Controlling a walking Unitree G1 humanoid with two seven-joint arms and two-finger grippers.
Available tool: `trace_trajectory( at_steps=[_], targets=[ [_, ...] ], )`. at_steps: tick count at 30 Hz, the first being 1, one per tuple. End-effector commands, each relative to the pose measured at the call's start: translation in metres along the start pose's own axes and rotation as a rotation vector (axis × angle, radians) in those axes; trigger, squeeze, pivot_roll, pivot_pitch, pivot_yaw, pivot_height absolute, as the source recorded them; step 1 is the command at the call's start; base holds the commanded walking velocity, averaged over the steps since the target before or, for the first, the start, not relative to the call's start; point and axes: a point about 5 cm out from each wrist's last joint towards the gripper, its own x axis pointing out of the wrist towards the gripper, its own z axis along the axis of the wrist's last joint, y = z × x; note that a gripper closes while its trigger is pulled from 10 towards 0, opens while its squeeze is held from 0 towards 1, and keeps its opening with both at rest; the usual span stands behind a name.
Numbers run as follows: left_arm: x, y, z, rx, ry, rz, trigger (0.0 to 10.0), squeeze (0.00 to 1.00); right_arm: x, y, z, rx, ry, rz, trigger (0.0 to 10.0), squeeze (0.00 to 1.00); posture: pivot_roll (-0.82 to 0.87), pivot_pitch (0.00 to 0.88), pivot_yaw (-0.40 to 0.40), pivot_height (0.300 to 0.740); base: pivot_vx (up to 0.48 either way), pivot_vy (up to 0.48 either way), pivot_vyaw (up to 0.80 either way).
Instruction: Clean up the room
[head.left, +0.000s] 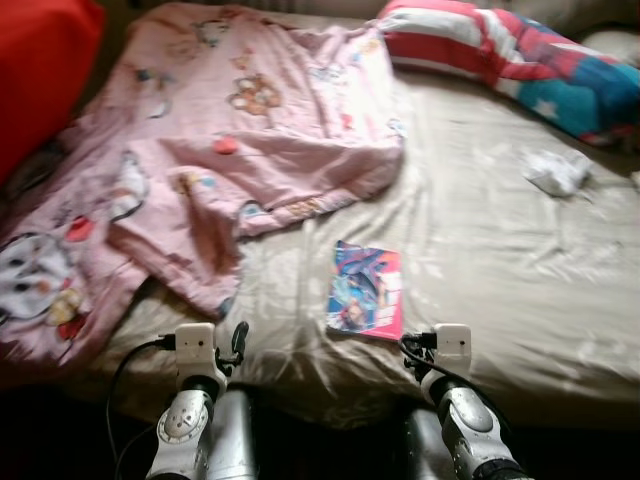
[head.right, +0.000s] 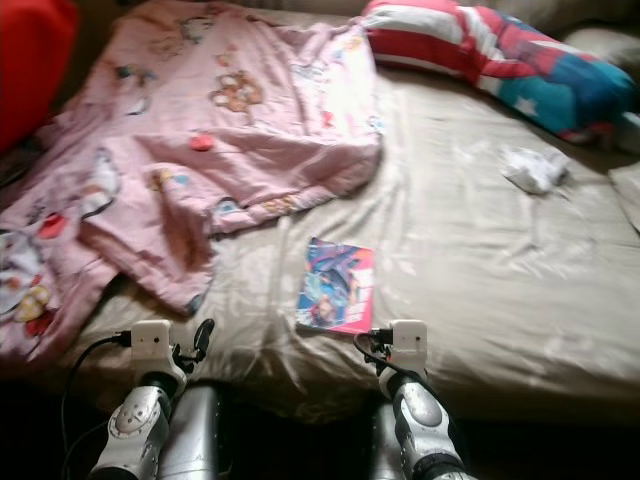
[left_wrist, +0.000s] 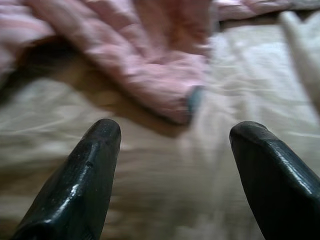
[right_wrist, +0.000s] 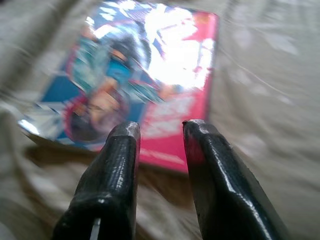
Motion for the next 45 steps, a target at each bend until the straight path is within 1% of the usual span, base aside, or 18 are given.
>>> trace_trajectory(
  at_steps=[1,10,12,13,16,18,20,21,23,28,32,34,38,39,40,41,43,45],
  targets=[
    [-0.001,-0.004,-0.002,-0.01,0.009,-0.008,10.0,0.0,-0.004,-0.006,-0.004,0.004,0.004,-0.021,10.0,0.0,0.09,0.186,-0.058,0.586,0.27,0.0,0.0],
    [-0.001,-0.003,-0.002,-0.014,0.008,-0.01,10.0,0.0,-0.003,-0.007,-0.003,0.028,0.002,-0.035,10.0,0.0,0.09,0.198,-0.055,0.586,0.225,0.0,0.0],
    [-0.001,-0.003,-0.002,-0.019,0.008,-0.016,10.0,0.0,-0.002,-0.007,-0.002,0.051,0.004,-0.042,10.0,0.0,0.09,0.2,-0.054,0.586,0.0,0.0,0.0],
    [-0.001,-0.004,-0.002,-0.019,0.009,-0.022,10.0,0.0,-0.001,-0.007,-0.001,0.083,0.008,-0.048,10.0,0.0,0.09,0.2,-0.054,0.586,0.0,0.0,0.0],
    [-0.001,-0.005,-0.001,-0.02,0.009,-0.026,10.0,0.0,0.001,-0.008,0.001,0.114,0.008,-0.06,10.0,0.0,0.09,0.204,-0.052,0.586,0.0,0.0,0.0],
    [-0.001,-0.005,-0.001,-0.02,0.006,-0.029,10.0,0.0,0.004,-0.008,0.005,0.16,0.005,-0.066,10.0,0.0,0.1,0.212,-0.05,0.586,0.0,0.0,0.0],
    [-0.002,-0.004,-0.001,-0.019,0.002,-0.032,10.0,0.0,0.007,-0.009,0.01,0.211,0.002,-0.078,10.0,1.0,0.11,0.223,-0.047,0.586,0.0,0.0,0.0],
    [-0.003,-0.004,0.0,-0.019,0.001,-0.032,10.0,0.0,0.008,-0.01,0.012,0.241,0.002,-0.084,10.0,1.0,0.11,0.224,-0.047,0.586,0.0,0.0,0.0],
    [-0.003,-0.003,0.0,-0.017,-0.002,-0.034,10.0,0.0,0.011,-0.01,0.015,0.273,0.006,-0.089,10.0,1.0,0.12,0.229,-0.045,0.586,0.0,0.0,0.0],
    [-0.006,-0.001,0.0,-0.009,-0.007,-0.039,10.0,0.0,0.017,-0.005,0.022,0.303,0.02,-0.072,10.0,1.0,0.14,0.245,-0.038,0.586,0.0,0.0,0.0],
    [-0.011,0.001,0.002,0.003,-0.017,-0.046,10.0,0.0,0.019,-0.002,0.024,0.353,0.031,-0.077,10.0,1.0,0.16,0.281,-0.022,0.586,0.0,0.0,0.0],
    [-0.011,0.002,0.003,0.006,-0.022,-0.048,10.0,0.0,0.02,-0.001,0.024,0.365,0.037,-0.079,10.0,1.0,0.16,0.284,-0.019,0.586,0.0,0.0,0.0],
    [-0.015,0.006,0.011,0.021,-0.052,-0.046,10.0,0.0,0.02,0.001,0.024,0.379,0.041,-0.079,10.0,1.0,0.18,0.321,-0.003,0.586,0.0,0.0,0.0],
    [-0.016,0.007,0.013,0.024,-0.062,-0.045,10.0,0.0,0.02,0.001,0.023,0.386,0.041,-0.08,10.0,0.16,0.18,0.325,-0.002,0.586,0.0,0.0,0.0],
    [-0.017,0.008,0.017,0.028,-0.078,-0.042,10.0,0.0,0.02,0.001,0.024,0.391,0.04,-0.081,10.0,0.16,0.19,0.335,0.001,0.586,0.0,0.0,0.0],
    [-0.017,0.01,0.026,0.032,-0.107,-0.038,10.0,0.0,0.021,0.0,0.025,0.398,0.036,-0.087,10.0,0.0,0.2,0.351,0.005,0.586,0.0,0.0,0.0],
    [-0.016,0.01,0.04,0.038,-0.153,-0.038,10.0,0.0,0.022,-0.004,0.029,0.408,0.015,-0.1,10.0,0.0,0.21,0.365,0.009,0.586,0.0,0.0,0.0],
    [-0.016,0.01,0.043,0.039,-0.163,-0.038,10.0,0.0,0.022,-0.004,0.03,0.411,0.009,-0.103,10.0,0.0,0.21,0.365,0.009,0.586,0.0,0.0,0.0]
  ],
)
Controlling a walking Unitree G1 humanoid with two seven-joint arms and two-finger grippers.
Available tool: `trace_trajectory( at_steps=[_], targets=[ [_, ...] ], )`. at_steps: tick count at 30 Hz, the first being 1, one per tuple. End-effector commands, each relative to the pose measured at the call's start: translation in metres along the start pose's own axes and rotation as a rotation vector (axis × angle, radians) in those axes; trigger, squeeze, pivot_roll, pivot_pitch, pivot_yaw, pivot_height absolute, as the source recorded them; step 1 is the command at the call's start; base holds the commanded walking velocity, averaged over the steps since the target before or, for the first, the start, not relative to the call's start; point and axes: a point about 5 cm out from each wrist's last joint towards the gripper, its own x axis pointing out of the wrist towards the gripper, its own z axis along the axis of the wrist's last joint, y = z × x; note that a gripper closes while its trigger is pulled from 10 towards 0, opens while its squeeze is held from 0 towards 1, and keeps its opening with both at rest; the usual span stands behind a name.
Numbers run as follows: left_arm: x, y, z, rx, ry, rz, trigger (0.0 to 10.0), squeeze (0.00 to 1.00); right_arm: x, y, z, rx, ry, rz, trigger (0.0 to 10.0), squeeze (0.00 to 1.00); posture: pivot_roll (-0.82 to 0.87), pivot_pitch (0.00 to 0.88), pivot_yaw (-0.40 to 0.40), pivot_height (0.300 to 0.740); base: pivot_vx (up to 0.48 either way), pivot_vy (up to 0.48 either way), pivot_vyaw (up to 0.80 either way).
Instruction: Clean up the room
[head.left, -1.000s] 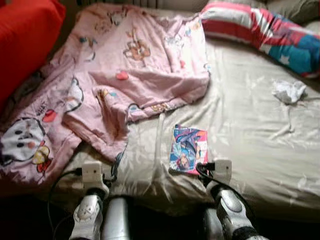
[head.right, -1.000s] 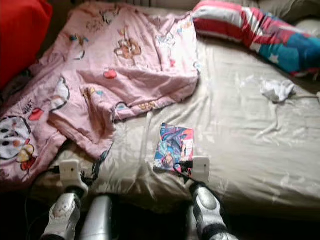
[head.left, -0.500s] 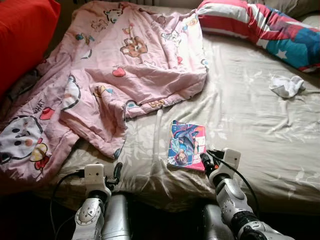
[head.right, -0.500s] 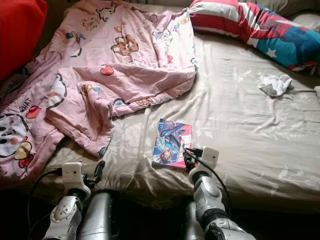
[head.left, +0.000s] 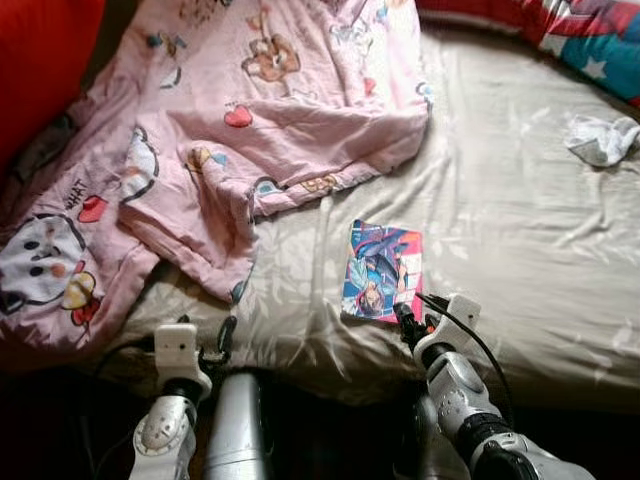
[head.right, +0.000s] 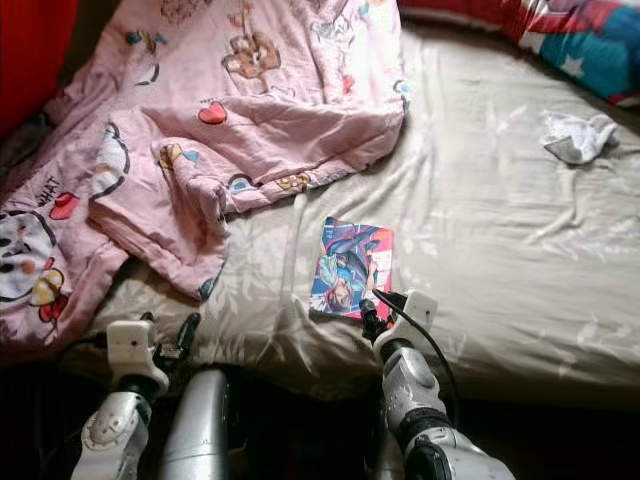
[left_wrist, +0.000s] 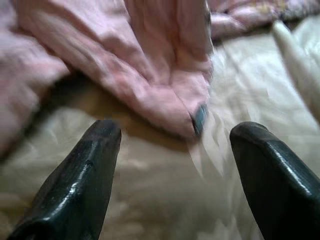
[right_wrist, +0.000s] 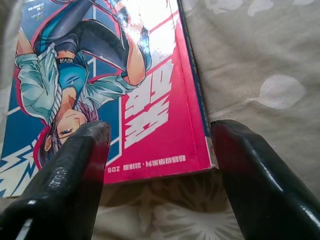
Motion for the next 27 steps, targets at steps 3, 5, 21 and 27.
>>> trace_trajectory(
  at_steps=[3,5,21,27],
  targets=[
    [-0.004,0.003,0.009,0.011,-0.009,-0.001,10.0,0.0,-0.001,-0.007,0.004,0.051,-0.029,-0.032,10.0,0.0,0.22,0.388,0.016,0.586,0.0,0.0,0.0],
    [-0.003,0.003,0.012,0.015,-0.016,-0.003,10.0,0.0,0.0,-0.008,0.007,0.06,-0.041,-0.037,10.0,0.0,0.22,0.388,0.016,0.586,0.0,0.0,0.0],
    [-0.016,0.005,0.025,0.047,0.013,-0.011,10.0,0.0,-0.002,0.002,-0.01,0.278,0.05,0.122,10.0,0.0,0.24,0.386,0.032,0.586,0.0,0.0,0.0],
    [-0.017,0.005,0.025,0.049,0.023,-0.013,10.0,0.0,-0.008,0.009,-0.028,0.287,0.138,0.199,10.0,0.0,0.25,0.386,0.034,0.586,0.0,0.0,0.0]
  ],
)
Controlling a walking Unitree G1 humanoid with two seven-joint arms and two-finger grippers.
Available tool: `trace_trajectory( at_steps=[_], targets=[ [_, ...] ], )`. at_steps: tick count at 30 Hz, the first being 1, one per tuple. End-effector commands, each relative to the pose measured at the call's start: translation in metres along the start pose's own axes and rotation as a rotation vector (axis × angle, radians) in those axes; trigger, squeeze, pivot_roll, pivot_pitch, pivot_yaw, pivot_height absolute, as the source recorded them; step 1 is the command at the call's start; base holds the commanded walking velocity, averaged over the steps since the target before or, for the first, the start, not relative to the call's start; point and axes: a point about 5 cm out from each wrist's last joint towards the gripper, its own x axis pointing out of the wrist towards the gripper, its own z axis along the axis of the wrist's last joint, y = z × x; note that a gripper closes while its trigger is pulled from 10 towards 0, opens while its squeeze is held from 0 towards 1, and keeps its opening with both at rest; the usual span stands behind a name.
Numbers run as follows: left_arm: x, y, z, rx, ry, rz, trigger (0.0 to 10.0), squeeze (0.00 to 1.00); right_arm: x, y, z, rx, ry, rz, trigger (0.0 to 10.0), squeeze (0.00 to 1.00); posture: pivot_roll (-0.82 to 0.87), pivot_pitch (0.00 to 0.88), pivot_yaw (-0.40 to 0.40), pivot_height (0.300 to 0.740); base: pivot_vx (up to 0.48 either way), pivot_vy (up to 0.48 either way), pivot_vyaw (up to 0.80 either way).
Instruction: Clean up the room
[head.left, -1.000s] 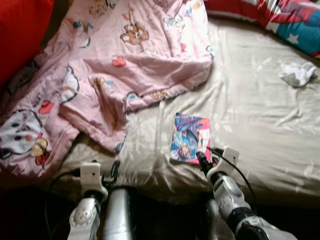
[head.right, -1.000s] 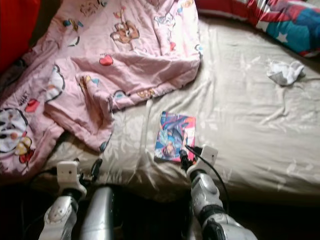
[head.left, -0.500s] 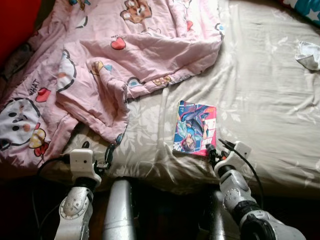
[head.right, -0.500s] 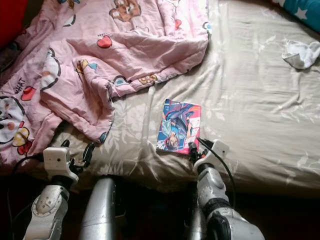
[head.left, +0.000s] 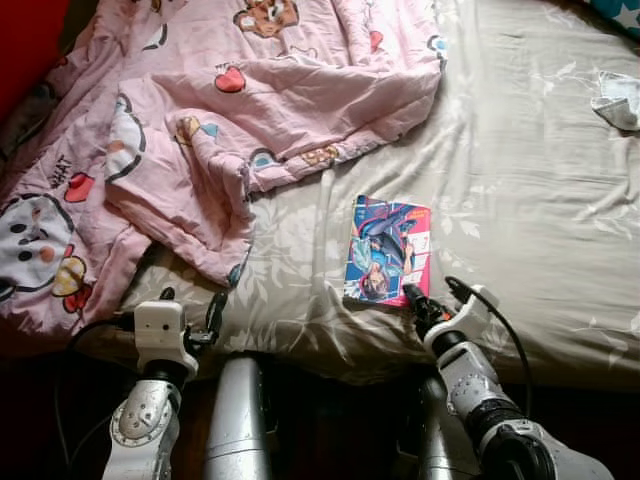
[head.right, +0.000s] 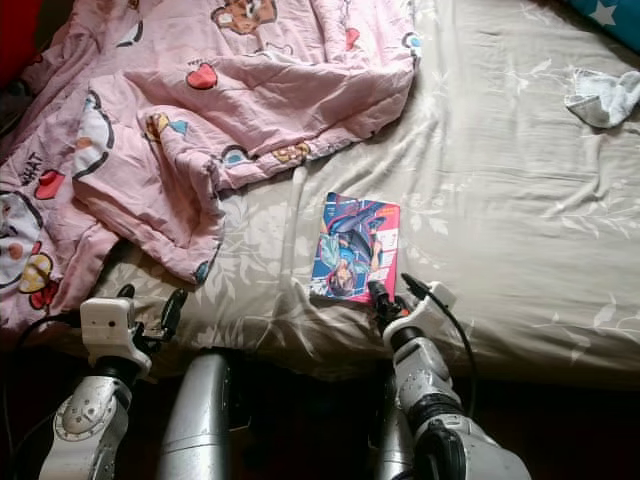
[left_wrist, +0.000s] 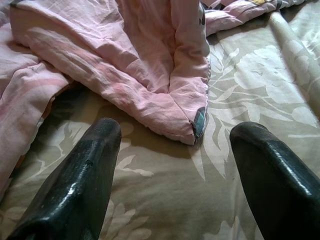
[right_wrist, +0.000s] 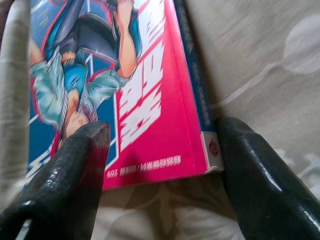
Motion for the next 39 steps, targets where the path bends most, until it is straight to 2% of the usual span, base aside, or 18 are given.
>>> trace_trajectory(
  at_steps=[1,6,11,12,13,14,15,16,28,39],
  targets=[
    [-0.008,0.002,-0.005,0.011,0.037,0.0,10.0,0.0,-0.01,-0.005,-0.036,0.033,0.144,-0.005,10.0,0.0,0.25,0.389,0.034,0.586,0.0,0.0,0.0],
    [-0.009,0.001,-0.004,0.012,0.043,-0.001,10.0,0.0,-0.014,-0.009,-0.041,0.04,0.16,-0.023,10.0,0.0,0.25,0.391,0.034,0.586,0.0,0.0,0.0],
    [-0.009,-0.001,-0.004,0.016,0.045,-0.004,10.0,0.0,-0.017,-0.015,-0.042,0.105,0.146,-0.043,10.0,0.0,0.25,0.398,0.033,0.586,0.0,0.0,0.0],
    [-0.009,-0.002,-0.004,0.018,0.046,-0.007,10.0,0.0,-0.017,-0.016,-0.042,0.129,0.138,-0.044,7.2,0.0,0.25,0.398,0.032,0.586,0.0,0.0,0.0],
    [-0.009,-0.002,-0.004,0.018,0.046,-0.007,10.0,0.0,-0.018,-0.016,-0.042,0.141,0.134,-0.044,7.2,0.0,0.25,0.397,0.032,0.586,0.0,0.0,0.0],
    [-0.009,-0.002,-0.003,0.023,0.047,-0.009,10.0,0.0,-0.018,-0.016,-0.042,0.158,0.132,-0.043,1.4,0.0,0.26,0.396,0.032,0.586,0.0,0.0,0.0],
    [-0.008,-0.003,-0.003,0.03,0.049,-0.011,10.0,0.0,-0.018,-0.017,-0.042,0.174,0.13,-0.042,1.4,0.0,0.26,0.395,0.031,0.586,0.0,0.0,0.0],
    [-0.008,-0.003,-0.003,0.029,0.05,-0.01,10.0,0.0,-0.018,-0.017,-0.041,0.184,0.122,-0.046,0.0,0.0,0.26,0.394,0.03,0.586,0.0,0.0,0.0],
    [-0.003,-0.004,-0.003,0.023,0.048,-0.017,10.0,0.0,-0.017,-0.013,-0.04,0.249,0.11,-0.006,0.0,0.0,0.26,0.382,0.025,0.586,0.0,0.0,0.0],
    [0.005,-0.007,-0.003,0.015,0.042,-0.026,10.0,0.0,-0.014,-0.011,-0.035,0.242,0.099,-0.005,0.0,0.0,0.25,0.35,0.018,0.586,0.0,0.0,0.0]
  ],
)
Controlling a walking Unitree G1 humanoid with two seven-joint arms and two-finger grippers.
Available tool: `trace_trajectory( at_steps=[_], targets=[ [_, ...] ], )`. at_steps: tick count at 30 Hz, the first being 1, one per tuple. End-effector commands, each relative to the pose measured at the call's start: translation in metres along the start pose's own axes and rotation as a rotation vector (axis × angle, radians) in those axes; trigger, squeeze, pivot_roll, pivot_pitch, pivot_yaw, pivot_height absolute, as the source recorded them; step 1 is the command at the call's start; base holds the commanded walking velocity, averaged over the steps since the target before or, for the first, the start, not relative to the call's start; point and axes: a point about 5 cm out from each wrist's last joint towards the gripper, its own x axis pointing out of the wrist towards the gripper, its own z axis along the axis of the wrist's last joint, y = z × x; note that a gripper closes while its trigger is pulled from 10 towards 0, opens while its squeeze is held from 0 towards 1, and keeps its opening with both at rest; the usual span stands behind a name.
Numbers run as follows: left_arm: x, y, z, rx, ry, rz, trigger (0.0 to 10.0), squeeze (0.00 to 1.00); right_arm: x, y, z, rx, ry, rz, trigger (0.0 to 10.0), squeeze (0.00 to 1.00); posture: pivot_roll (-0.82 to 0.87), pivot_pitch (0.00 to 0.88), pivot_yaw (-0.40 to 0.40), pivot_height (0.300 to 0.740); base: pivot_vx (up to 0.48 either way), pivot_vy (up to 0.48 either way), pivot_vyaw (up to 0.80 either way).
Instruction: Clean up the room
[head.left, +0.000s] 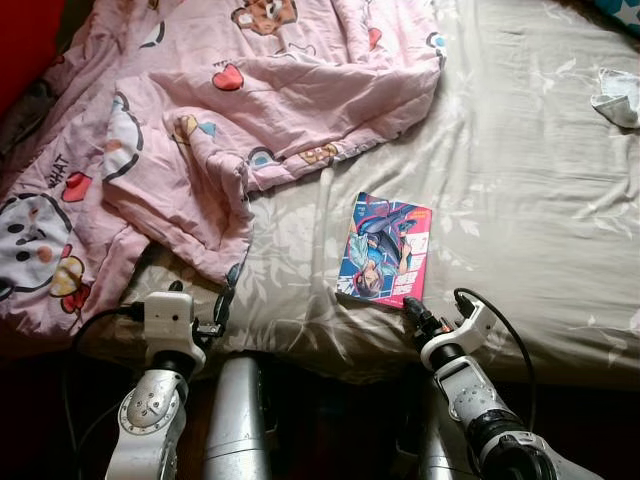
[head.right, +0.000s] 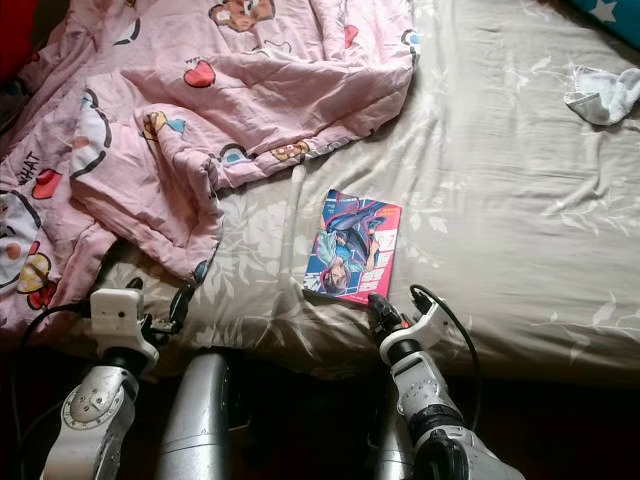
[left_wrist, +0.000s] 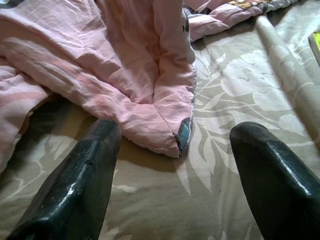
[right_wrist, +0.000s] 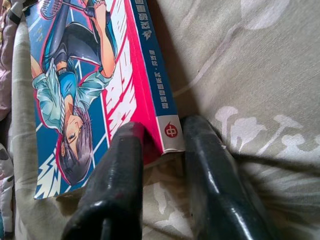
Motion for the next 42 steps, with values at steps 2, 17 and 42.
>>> trace_trajectory(
  at_steps=[2,17,42],
  targets=[
    [-0.007,0.002,-0.01,0.009,0.046,0.003,10.0,0.0,-0.007,-0.008,-0.028,0.054,0.102,-0.043,0.0,0.0,0.25,0.35,0.018,0.586,0.0,0.0,0.0],
    [-0.007,0.002,-0.01,0.009,0.046,0.003,10.0,0.0,-0.007,-0.008,-0.028,0.054,0.102,-0.043,0.0,0.0,0.25,0.35,0.018,0.586,0.0,0.0,0.0],
    [0.024,0.003,-0.038,-0.03,0.065,0.086,10.0,0.0,0.008,0.033,0.041,-0.494,-0.223,0.087,10.0,0.0,0.13,0.142,-0.069,0.586,0.0,0.0,0.0]
  ],
)
